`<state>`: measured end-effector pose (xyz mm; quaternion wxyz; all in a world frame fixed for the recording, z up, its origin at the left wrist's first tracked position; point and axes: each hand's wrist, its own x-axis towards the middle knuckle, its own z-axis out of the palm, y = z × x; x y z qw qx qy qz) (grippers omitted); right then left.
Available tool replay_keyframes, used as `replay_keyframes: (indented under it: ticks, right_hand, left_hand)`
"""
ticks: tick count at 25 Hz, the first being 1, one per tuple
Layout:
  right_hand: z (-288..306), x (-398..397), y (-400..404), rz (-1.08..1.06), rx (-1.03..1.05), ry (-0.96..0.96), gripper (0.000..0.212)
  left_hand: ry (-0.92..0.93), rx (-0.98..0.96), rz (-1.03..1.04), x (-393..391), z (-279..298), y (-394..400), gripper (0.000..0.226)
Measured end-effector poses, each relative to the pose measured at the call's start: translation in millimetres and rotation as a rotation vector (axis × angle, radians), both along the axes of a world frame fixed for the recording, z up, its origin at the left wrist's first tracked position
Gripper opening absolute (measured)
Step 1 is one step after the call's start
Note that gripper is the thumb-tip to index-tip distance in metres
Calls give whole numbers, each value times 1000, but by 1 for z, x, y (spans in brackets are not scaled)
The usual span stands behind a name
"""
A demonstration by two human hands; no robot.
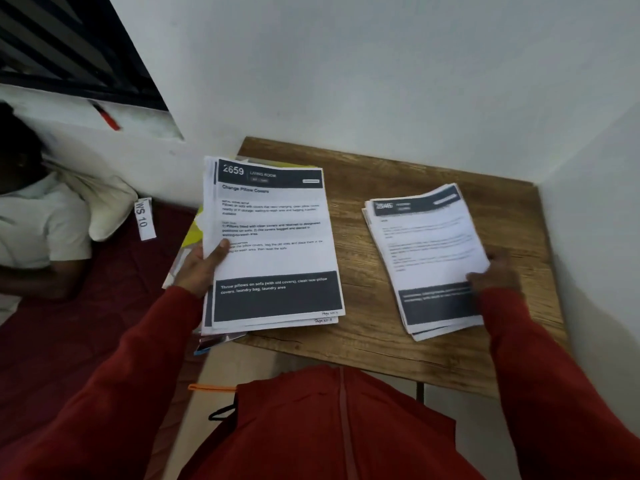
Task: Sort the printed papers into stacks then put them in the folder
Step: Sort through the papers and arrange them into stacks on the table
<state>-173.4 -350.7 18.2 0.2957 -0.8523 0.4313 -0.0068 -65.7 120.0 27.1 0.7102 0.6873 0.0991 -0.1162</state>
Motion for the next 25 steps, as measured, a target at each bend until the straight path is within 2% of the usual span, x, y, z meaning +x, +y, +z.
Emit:
replay_keyframes:
  ticks: [4,5,6,7,8,9,10,15,18,21,25]
  right_hand:
    - [7,-12,-13,-19,-177,76,61]
    - [11,-9,2,5,-237,23,58]
    - [17,-5,22,44,-200,-87,52]
    - [24,1,45,82,-12,-211,46]
    - [33,7,72,118,261,-298,40]
    - [35,12,94,156,492,-324,37]
    - [37,17,112,186,628,-353,36]
    - [28,36,122,-15,693,-521,24]
    - [27,48,111,8,657,-514,19]
    - [24,61,101,33,450,-483,15]
    - [9,62,90,124,198,-341,16]
  left_hand:
    - [17,-52,-89,-2,0,-45,23]
    - [16,-59,-115,-3,0,-54,25]
    - [19,-57,-144,-3,0,-62,27]
    - [23,-53,-170,-2,1,-70,29]
    - [27,-49,-191,-2,2,-77,30]
    - [30,-55,-208,-1,4,-83,30]
    - [34,-63,-216,-1,6,-87,30]
    - [50,-60,-212,4,16,-86,30]
    - [23,-39,-205,8,18,-78,31]
    - [-20,25,-135,13,22,-56,22]
    - [-59,108,-27,19,29,-4,15]
